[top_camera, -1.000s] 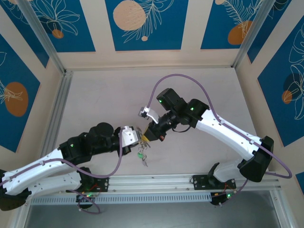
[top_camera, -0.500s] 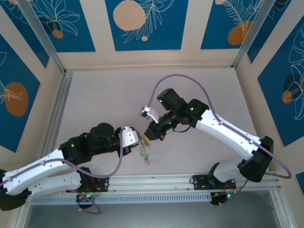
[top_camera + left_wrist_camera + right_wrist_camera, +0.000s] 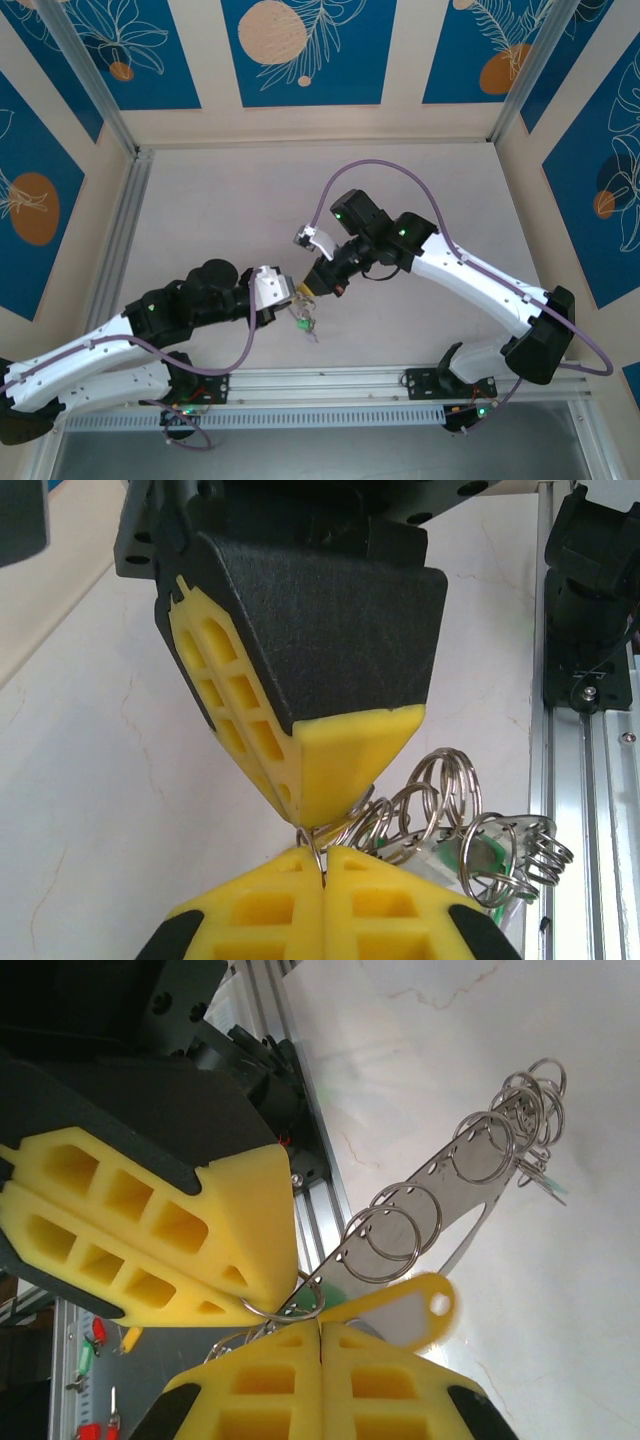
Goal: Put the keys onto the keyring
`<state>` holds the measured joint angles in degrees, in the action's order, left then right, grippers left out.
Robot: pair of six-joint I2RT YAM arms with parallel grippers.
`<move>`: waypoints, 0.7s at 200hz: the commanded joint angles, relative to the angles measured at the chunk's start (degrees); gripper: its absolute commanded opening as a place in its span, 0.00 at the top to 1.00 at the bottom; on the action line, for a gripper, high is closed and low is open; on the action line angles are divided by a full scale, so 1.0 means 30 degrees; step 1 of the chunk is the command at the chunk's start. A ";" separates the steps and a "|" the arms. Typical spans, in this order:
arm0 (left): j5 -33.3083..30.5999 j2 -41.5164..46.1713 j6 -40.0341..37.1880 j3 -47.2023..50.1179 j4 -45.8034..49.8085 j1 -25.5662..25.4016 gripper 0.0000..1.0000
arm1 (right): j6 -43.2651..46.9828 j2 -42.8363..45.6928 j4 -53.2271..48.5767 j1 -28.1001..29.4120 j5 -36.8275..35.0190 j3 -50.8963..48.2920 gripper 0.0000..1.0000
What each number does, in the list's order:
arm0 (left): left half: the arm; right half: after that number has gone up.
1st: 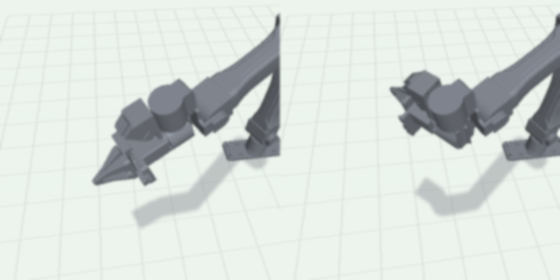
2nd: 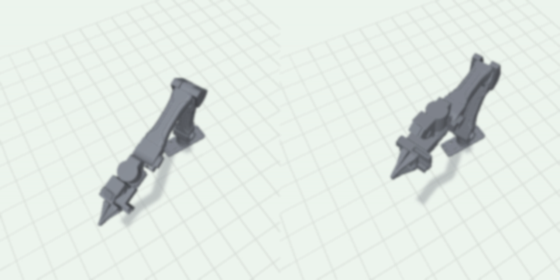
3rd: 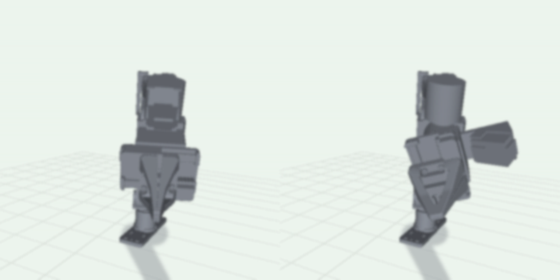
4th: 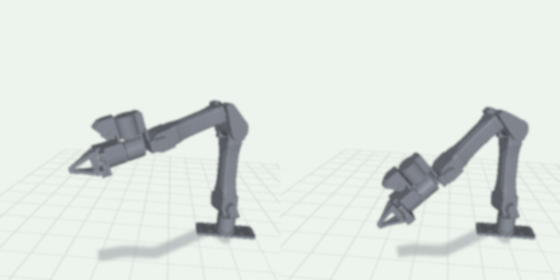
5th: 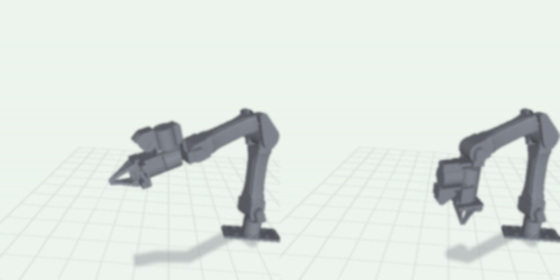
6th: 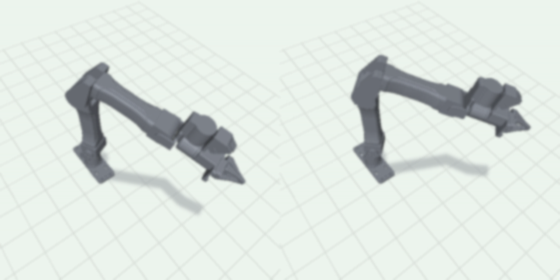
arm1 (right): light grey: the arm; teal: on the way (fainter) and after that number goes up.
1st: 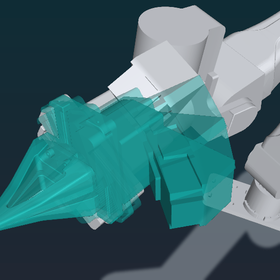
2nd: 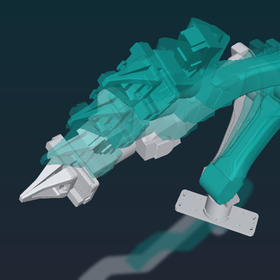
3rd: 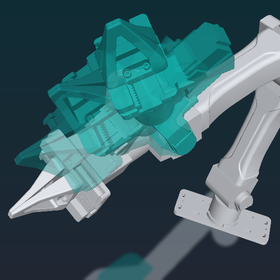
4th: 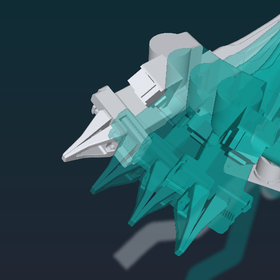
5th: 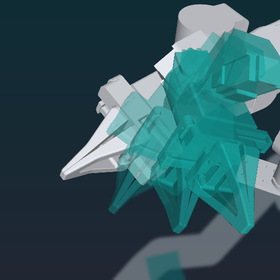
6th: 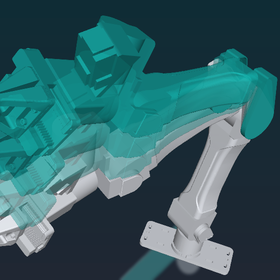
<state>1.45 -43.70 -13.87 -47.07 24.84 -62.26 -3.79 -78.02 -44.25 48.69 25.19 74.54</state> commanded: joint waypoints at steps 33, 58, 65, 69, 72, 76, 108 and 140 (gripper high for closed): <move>0.1815 0.0513 0.0220 -0.0072 -0.2216 -0.0155 1.00 | -0.1050 0.0759 0.2493 -0.0203 -0.0860 -0.0705 1.00; 0.1556 0.0582 0.0220 -0.0043 -0.2202 -0.0172 1.00 | -0.0986 0.1133 0.2635 -0.0182 -0.0760 -0.0917 1.00; 0.1412 0.0593 0.0228 -0.0043 -0.2188 -0.0164 1.00 | -0.0964 0.1336 0.2737 -0.0160 -0.0667 -0.1009 1.00; 0.1317 0.0573 0.0217 -0.0057 -0.2141 -0.0187 1.00 | -0.0941 0.1508 0.2824 -0.0148 -0.0613 -0.1110 1.00; 0.1260 0.0565 0.0212 -0.0045 -0.2129 -0.0171 1.00 | -0.0934 0.1623 0.2914 -0.0130 -0.0543 -0.1212 1.00; 0.1238 0.0556 0.0224 -0.0043 -0.2100 -0.0180 1.00 | -0.0974 0.1775 0.3031 -0.0162 -0.0510 -0.1315 1.00; 0.1302 0.0503 0.0157 -0.0013 -0.2135 -0.0165 1.00 | -0.0860 0.2045 0.2856 -0.0175 -0.0515 -0.1498 1.00; 0.1385 0.0715 0.0016 0.0101 -0.2243 -0.0165 1.00 | -0.0876 0.2186 0.2832 -0.0203 -0.0566 -0.1502 1.00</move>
<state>1.50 -43.00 -13.87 -46.98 21.85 -62.26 -6.07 -72.53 -38.35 48.62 24.80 70.35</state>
